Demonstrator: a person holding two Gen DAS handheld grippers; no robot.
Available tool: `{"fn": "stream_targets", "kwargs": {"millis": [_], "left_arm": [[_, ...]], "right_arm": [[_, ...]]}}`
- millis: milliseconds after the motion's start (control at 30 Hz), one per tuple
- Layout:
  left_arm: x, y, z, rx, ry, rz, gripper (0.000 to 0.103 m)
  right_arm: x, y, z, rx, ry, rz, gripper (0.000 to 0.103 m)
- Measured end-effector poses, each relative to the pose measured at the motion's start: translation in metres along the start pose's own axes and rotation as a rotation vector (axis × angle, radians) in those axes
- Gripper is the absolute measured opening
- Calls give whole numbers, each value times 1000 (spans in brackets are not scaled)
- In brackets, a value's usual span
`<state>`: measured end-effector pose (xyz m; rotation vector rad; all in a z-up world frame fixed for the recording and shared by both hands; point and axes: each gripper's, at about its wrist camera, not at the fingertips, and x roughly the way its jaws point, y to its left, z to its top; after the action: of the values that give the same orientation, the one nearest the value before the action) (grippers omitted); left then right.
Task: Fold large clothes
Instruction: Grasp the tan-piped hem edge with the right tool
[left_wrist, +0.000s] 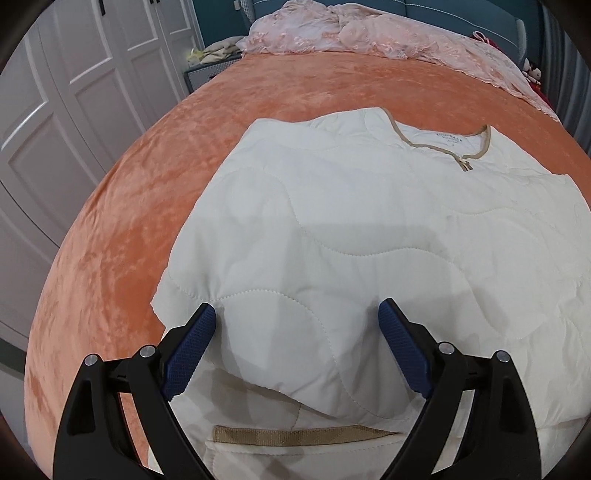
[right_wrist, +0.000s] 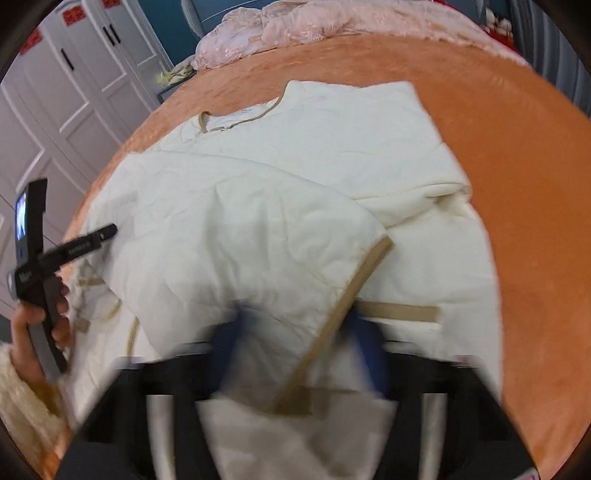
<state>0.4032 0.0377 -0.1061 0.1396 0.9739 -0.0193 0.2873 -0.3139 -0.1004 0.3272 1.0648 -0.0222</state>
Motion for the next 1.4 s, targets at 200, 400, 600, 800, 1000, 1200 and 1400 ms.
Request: {"fn": "stream_targets", "kwargs": {"millis": [200,400,600,800,1000,1200,1400], "left_arm": [[-7,6,12,-24,-26,18,87],[10,-3,17,-34,-21,30,87],[26,-6,9,-60,-55,39,91],[32,-7,1,-65,-108,44,93],[34,-12,-4,-62,-152,66,94],[36,-12,-8,-68,-176,70,95],[33,-12,-6,-73,-173,79,95]], "right_arm": [[-48,29,47,-123,-252,-132,6],[4,2,78,-76,-194,-212,6],[52,-17,62,-37,-158,-230,7],[64,-13,58,-66,-192,-277,8],[70,-16,57,-65,-222,-296,8],[70,-23,57,-32,-244,-270,7],[57,-25,56,0,-279,-286,16]]}}
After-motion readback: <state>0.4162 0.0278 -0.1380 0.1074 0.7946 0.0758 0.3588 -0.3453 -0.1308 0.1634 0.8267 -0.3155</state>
